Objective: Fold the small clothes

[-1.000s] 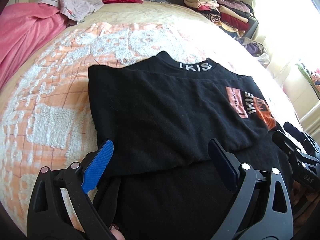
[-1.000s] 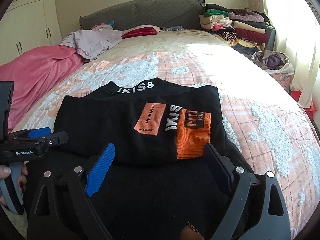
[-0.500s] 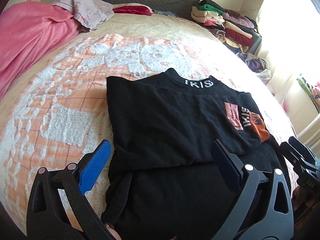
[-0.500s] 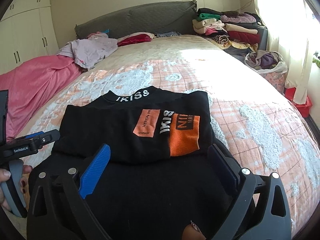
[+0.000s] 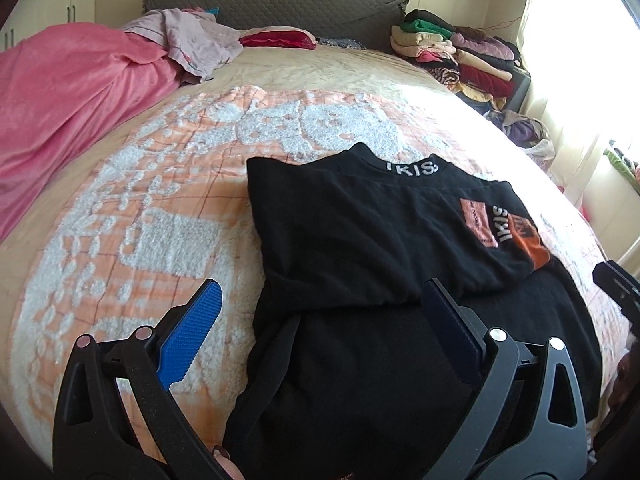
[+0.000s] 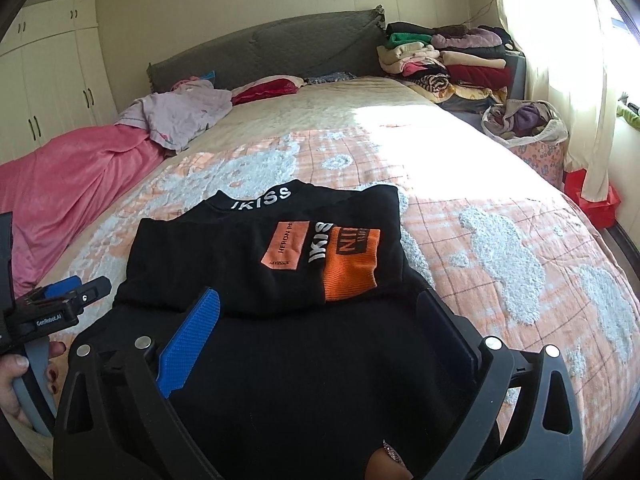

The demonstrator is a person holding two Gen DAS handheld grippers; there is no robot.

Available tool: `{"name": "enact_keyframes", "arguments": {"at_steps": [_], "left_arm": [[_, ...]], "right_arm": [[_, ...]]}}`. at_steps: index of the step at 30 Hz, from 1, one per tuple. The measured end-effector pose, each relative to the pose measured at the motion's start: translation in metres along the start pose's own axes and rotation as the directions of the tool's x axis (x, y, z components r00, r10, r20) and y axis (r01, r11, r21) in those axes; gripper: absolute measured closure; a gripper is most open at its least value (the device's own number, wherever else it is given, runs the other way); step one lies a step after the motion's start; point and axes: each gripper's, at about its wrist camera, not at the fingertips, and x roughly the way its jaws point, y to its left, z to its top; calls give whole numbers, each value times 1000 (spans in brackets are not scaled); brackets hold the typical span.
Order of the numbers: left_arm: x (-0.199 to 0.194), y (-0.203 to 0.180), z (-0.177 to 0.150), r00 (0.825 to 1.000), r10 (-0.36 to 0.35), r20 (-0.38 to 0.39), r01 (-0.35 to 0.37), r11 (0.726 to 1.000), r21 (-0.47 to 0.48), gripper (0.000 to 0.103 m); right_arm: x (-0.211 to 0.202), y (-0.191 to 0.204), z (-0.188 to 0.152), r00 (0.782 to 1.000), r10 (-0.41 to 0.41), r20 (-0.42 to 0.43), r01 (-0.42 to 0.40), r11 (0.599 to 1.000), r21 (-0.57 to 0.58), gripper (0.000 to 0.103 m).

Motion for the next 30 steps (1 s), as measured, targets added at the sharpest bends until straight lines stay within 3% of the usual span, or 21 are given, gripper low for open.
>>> {"name": "enact_keyframes", "arguments": {"at_steps": [6,20,30], "left_arm": [[-23,4,-9,999,-8,39,9,999,-31,10],[-43,-9,-42,999,7,-45,-6,1000,22,10],[-59,1,-61,996,3,-90,-5,1000,-20,10]], "right_arm": [[-14,-7,-6,1000,-2,9,2,1000,8,5],[-44,-20,-18,1000,8,26,-9,1000,16,5],[-53,-30,-35,1000,7,-4,-7,1000,-7,5]]}}
